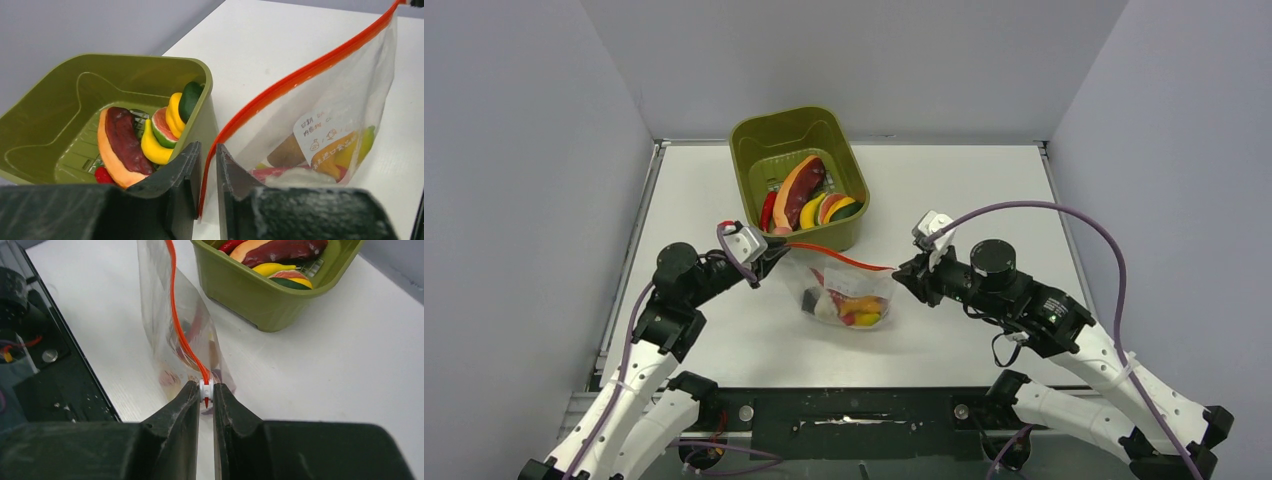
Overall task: Place the food in the zip-top bag and seal the zipper
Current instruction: Zip the zipper food storage bag at the center of the board, then place the zipper food storage bag at the center of the board.
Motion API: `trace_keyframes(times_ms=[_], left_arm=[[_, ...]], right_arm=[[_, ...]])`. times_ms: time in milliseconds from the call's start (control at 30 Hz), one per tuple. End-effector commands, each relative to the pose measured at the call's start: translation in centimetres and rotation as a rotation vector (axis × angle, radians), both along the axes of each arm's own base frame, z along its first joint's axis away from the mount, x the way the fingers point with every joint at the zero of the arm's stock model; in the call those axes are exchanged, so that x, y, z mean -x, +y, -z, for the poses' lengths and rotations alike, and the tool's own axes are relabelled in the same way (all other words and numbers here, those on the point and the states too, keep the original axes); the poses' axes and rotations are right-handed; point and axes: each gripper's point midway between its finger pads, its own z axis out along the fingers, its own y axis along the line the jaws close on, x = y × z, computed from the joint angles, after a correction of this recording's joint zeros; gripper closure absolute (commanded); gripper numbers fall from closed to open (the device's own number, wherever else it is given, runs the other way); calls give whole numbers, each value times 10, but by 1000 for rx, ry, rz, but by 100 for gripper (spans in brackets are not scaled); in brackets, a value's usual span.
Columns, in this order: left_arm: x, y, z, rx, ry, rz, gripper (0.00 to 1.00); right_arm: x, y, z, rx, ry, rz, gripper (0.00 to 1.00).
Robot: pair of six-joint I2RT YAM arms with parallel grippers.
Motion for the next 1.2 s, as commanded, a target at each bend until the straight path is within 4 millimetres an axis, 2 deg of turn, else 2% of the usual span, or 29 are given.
trace_keyframes(times_ms=[0,133,233,300,500,600,733,767,967,1167], left_arm=[[0,-6,-17,46,-51,37,80],[0,-6,-20,53,-54,34,70],[-3,-4,-21,56,-54,18,60],[-4,-4,-22,61,-55,12,58],[-4,-3,-26,74,-58,-1,57],[-3,-3,-26,60,-56,0,56],[-4,-3,-26,64,-52,-7,54],[-4,-2,-26,68,-49,-9,53],[-6,-2,-13,88,-7,-28,46],[-15,5,3,92,76,-101,37]], right_arm=[[-3,16,-28,-292,120,102,100],[-3,19,-17,-330,253,171,100],[-10,14,-9,-355,328,278,100],[-21,4,0,-375,342,387,100],[-59,-59,29,-299,277,793,100],[-70,-83,40,-248,264,897,100],[-82,-108,70,-188,326,986,100],[-85,-120,79,-183,350,1040,100],[-88,-166,127,-191,484,1297,100],[-73,-207,155,-193,543,1562,100]])
